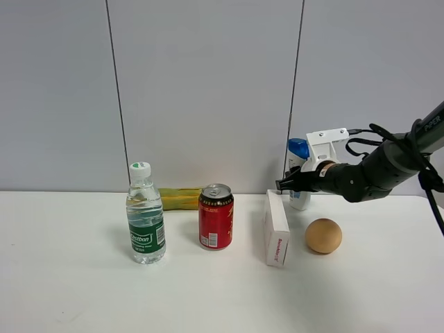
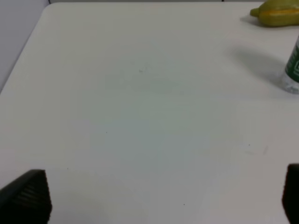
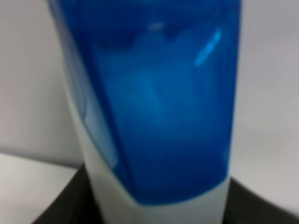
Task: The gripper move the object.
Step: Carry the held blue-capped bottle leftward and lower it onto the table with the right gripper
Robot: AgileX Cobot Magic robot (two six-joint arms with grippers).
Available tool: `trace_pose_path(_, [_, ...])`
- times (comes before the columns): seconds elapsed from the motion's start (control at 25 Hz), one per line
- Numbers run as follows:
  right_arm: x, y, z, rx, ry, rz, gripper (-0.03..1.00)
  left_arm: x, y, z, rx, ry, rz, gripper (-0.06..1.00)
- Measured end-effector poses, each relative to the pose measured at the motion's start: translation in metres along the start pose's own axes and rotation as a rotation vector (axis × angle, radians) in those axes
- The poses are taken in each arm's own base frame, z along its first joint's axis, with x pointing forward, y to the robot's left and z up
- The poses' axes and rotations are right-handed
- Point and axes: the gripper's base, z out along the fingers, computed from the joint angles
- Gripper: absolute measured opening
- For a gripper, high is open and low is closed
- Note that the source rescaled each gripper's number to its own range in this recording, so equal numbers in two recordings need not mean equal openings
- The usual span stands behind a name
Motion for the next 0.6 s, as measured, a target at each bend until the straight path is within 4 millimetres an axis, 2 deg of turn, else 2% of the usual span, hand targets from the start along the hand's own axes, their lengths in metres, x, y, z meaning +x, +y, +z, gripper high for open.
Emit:
trace_pose_path(0.4, [-0.002,0.001,-0.001,-0.002,0.010,-0.001,0.01,0.000,0.000,0.000,0.000,0.000,0.000,1.00])
trace_pose_path(0.6, [-0.017,0.002,-0.007,-0.011,0.050,-0.008,0.01,0.000,0.000,0.000,0.000,0.000,0.000,1.00])
